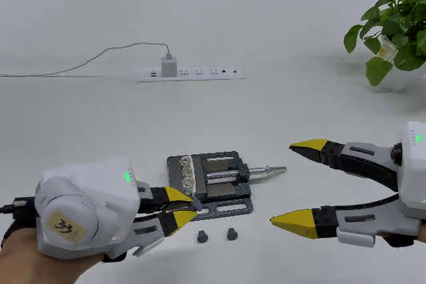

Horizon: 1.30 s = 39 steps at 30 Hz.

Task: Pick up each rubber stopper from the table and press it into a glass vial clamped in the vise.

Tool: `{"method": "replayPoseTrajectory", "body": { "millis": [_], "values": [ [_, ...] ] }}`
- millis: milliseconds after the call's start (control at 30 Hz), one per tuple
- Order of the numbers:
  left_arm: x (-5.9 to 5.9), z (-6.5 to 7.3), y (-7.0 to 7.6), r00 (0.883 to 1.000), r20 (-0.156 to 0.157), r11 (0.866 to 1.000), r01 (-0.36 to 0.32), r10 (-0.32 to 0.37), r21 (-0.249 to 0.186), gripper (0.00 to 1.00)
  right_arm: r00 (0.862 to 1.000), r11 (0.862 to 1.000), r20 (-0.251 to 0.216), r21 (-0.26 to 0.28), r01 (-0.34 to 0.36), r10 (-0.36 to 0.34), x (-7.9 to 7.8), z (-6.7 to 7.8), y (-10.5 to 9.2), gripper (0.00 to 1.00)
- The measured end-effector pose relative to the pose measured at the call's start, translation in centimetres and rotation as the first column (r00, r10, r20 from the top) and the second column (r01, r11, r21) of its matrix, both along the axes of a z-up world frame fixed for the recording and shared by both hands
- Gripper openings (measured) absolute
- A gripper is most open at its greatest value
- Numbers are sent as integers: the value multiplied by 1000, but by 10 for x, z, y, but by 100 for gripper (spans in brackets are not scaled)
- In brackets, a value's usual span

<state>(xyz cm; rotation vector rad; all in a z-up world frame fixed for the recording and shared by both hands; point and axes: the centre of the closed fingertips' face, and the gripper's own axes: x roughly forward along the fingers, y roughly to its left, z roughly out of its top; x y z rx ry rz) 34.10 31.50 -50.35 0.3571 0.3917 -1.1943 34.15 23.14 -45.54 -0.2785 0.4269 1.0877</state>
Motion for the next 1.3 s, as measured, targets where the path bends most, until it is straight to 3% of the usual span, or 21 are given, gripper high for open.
{"method": "replayPoseTrajectory", "body": {
  "millis": [67,300,467,667,967,1300],
  "values": [
    [-1,9,-3,1000,10,1000,1,-1,-11,3,1000,1000,20,13,-14,14,-1,10,6,60],
    [-7,35,-13,999,30,998,11,-10,-58,3,999,998,3,40,-49,49,-8,30,19,51],
    [-12,43,-19,999,37,997,20,-17,-71,3,996,995,0,37,-93,93,-16,37,27,47],
    [-17,52,-27,999,35,994,28,-24,-102,3,990,990,-1,31,-138,138,-23,37,34,39],
    [-25,62,-36,997,58,992,64,-58,-110,3,979,979,-26,21,-201,201,-33,34,45,23],
    [-31,69,-41,992,83,988,105,-96,-110,3,970,972,-53,14,-236,236,-39,29,50,15]
  ]
}}
